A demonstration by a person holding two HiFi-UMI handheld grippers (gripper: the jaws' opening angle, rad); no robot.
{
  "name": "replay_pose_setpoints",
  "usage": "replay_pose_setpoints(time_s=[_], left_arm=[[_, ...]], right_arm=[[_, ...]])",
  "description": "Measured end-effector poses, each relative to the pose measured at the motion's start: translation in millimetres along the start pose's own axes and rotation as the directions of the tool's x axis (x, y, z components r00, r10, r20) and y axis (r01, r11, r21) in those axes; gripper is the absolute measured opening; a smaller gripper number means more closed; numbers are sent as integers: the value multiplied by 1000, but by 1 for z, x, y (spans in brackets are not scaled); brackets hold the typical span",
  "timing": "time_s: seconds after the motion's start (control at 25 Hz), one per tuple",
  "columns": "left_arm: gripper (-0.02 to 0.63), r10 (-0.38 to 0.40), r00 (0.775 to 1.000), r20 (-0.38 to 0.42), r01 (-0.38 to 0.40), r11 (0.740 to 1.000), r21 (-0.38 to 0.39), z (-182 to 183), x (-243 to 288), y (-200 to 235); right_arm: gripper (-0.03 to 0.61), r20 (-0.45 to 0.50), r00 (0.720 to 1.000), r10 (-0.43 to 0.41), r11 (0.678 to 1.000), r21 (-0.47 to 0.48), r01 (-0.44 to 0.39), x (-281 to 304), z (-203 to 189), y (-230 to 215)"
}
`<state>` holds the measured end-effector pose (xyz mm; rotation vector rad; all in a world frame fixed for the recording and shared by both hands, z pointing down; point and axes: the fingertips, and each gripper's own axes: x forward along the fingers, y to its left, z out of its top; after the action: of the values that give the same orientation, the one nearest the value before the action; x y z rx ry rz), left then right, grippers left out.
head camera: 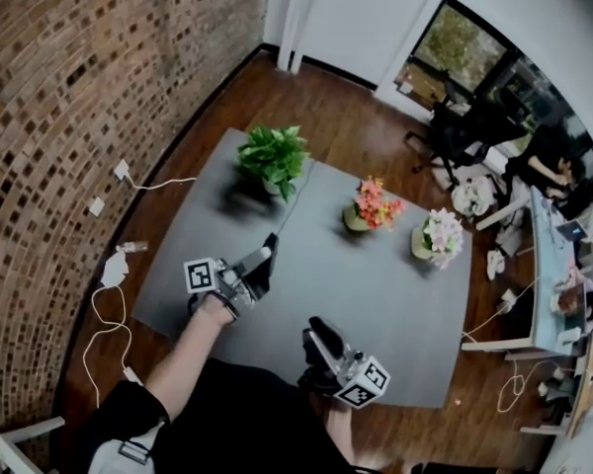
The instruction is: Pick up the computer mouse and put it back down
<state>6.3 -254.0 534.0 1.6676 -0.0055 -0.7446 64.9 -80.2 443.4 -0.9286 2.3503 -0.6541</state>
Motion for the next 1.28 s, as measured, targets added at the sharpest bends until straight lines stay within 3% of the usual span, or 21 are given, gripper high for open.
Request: replay_pose_setpoints(time_s=[0.12, 0.32, 0.48, 0.64, 1.04, 1.28], left_arm=[[287, -255, 964, 74, 261, 961, -89, 3, 4, -80], [287, -438, 899, 20, 437, 890, -127, -27, 22, -164], [287, -476, 879, -33, 468, 873, -138, -44, 35, -189], [287, -467, 881, -79, 455, 880, -134, -55, 40, -192], [287, -499, 860, -108, 484, 864, -139, -62, 46, -209], [287, -494, 861, -116, 481, 868, -125, -63, 42, -209]], right_arm=[[109, 2, 999, 32, 999, 8, -32, 6, -1, 1], [109, 8, 998, 54, 998, 9, -54, 6, 2, 0], [109, 29, 998, 55, 998, 8, -55, 2, 7, -2], [109, 53, 997, 47, 999, 8, -48, -6, 10, -3], [109, 70, 997, 30, 999, 12, -31, -11, 9, -5], [109, 62, 998, 27, 1000, 13, -28, -12, 6, -4]])
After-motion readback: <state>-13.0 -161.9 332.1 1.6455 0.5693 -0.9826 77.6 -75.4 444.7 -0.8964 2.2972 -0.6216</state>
